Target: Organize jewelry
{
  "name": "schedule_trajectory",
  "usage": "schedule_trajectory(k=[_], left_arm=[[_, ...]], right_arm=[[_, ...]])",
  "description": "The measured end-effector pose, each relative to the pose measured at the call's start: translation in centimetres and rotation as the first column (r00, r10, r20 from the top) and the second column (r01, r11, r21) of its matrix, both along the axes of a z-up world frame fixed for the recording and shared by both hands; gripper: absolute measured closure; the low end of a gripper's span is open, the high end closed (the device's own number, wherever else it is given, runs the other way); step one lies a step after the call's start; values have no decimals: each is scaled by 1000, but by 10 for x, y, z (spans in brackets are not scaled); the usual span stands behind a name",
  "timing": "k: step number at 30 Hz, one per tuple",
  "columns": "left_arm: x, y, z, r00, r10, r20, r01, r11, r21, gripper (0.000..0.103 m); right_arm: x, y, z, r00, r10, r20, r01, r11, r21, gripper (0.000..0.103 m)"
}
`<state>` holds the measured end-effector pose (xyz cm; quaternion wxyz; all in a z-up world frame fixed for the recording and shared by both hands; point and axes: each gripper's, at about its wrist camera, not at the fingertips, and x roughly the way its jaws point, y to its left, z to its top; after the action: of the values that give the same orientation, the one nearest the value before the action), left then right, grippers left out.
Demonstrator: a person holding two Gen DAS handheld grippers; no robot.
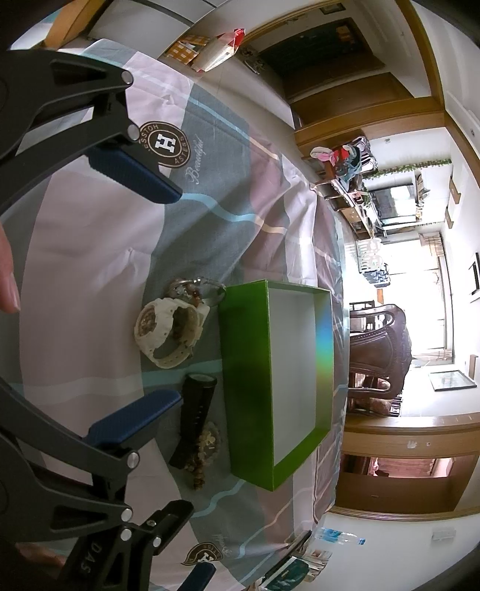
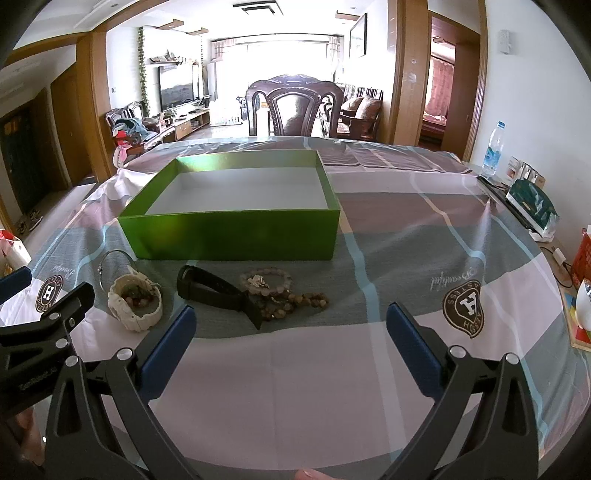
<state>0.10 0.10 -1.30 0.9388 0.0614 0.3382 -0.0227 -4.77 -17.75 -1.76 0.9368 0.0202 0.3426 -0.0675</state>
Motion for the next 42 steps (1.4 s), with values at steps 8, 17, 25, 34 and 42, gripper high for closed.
schedule_trajectory(k=[8, 17, 25, 34, 42], left_arm=[[-1, 0, -2, 1000, 0, -6, -1, 1000, 0, 4], [-1, 0, -2, 1000, 0, -7, 0, 1000, 0, 4], [0, 0, -2, 1000, 0, -9, 0, 1000, 0, 4], [0, 0, -4, 1000, 1, -16, -1, 1000, 2, 4], [23, 25, -19, 998, 27, -64, -22, 997, 80, 4]], right_arm=[[0, 0, -1, 1000, 1, -1, -1, 1000, 0, 2], [1, 0, -1, 1000, 2, -1, -2, 1000, 1, 2], [0, 0, 0, 1000, 1, -2, -1, 1000, 2, 2], [0, 0, -4, 1000, 1, -2, -1, 1000, 3, 2], [10, -47, -18, 991, -116, -62, 109, 989, -100, 3]])
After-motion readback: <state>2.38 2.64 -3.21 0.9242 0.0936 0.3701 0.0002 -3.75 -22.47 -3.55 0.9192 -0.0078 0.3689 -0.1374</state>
